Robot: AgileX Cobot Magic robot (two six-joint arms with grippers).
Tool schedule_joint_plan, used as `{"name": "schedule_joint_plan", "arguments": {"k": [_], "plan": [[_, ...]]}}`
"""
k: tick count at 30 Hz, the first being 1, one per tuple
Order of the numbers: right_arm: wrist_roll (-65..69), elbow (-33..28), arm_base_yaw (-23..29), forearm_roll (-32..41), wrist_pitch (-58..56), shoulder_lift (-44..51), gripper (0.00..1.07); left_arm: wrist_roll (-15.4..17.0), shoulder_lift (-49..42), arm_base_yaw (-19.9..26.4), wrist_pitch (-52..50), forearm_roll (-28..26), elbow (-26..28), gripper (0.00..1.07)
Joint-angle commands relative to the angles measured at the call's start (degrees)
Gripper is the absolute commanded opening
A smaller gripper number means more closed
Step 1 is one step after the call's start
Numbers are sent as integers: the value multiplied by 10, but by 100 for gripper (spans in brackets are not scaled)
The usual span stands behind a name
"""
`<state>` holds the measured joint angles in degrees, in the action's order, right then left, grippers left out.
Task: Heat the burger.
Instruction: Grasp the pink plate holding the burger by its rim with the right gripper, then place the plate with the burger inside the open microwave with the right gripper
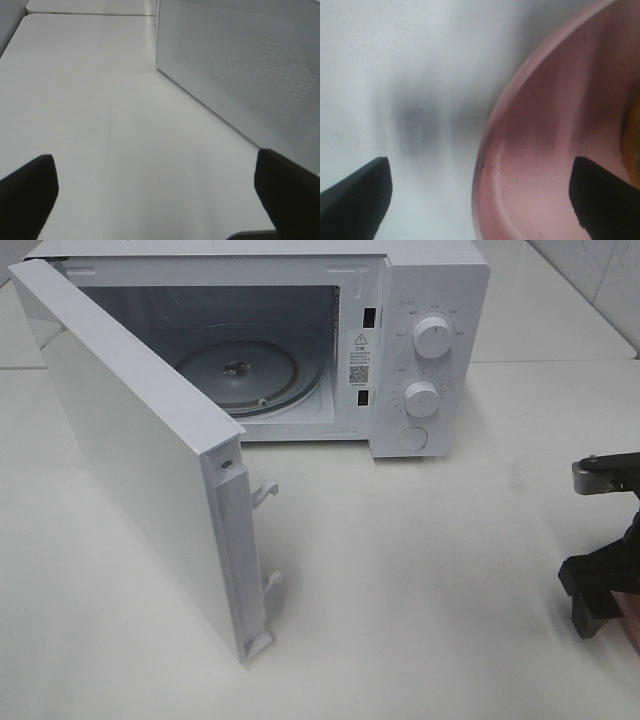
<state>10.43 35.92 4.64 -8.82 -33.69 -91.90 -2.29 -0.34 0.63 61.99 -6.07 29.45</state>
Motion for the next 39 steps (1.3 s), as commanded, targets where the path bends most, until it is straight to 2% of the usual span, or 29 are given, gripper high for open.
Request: {"name": "schedule_joint_plan", "arguments": {"k": [1,12,17,19,20,21,22,23,24,25,26,27,28,29,30,31,39], "plan": [[6,-4,-5,-1,14,-25,90,3,-9,-1,-8,-1,1,100],[6,-4,-5,-5,29,-61,88,3,-9,-1,-8,-1,1,100],[6,-4,-5,-9,25,-61,82,3,-9,-1,-8,-1,1,100],[13,-4,-5,-11,22,-61,71,3,-9,-1,-8,-1,1,100],[13,-4,-5,-11,22,-61,71,3,-9,-1,-8,-1,1,100],[21,-4,-5,-16,20,-61,62,3,-9,-1,-8,-1,1,100],[21,-4,-5,-16,20,-61,62,3,-9,-1,-8,-1,1,100],[26,-4,-5,-19,18,-61,56,3,-9,-1,-8,-1,1,100],[33,-4,-5,-30,17,-61,42,3,-9,-1,-8,-1,1,100],[33,-4,-5,-30,17,-61,42,3,-9,-1,-8,-1,1,100],[38,-4,-5,-34,14,-61,28,3,-9,-1,-8,-1,1,100],[38,-4,-5,-34,14,-61,22,3,-9,-1,-8,-1,1,100],[38,-4,-5,-34,14,-61,22,3,-9,-1,-8,-1,1,100],[39,-4,-5,-34,14,-61,8,3,-9,-1,-8,-1,1,100],[39,-4,-5,-34,14,-61,8,3,-9,-1,-8,-1,1,100],[40,-4,-5,-34,11,-61,0,3,-9,-1,-8,-1,1,100],[50,-4,-2,-34,8,-61,0,3,-9,-1,-8,-1,1,100]]}}
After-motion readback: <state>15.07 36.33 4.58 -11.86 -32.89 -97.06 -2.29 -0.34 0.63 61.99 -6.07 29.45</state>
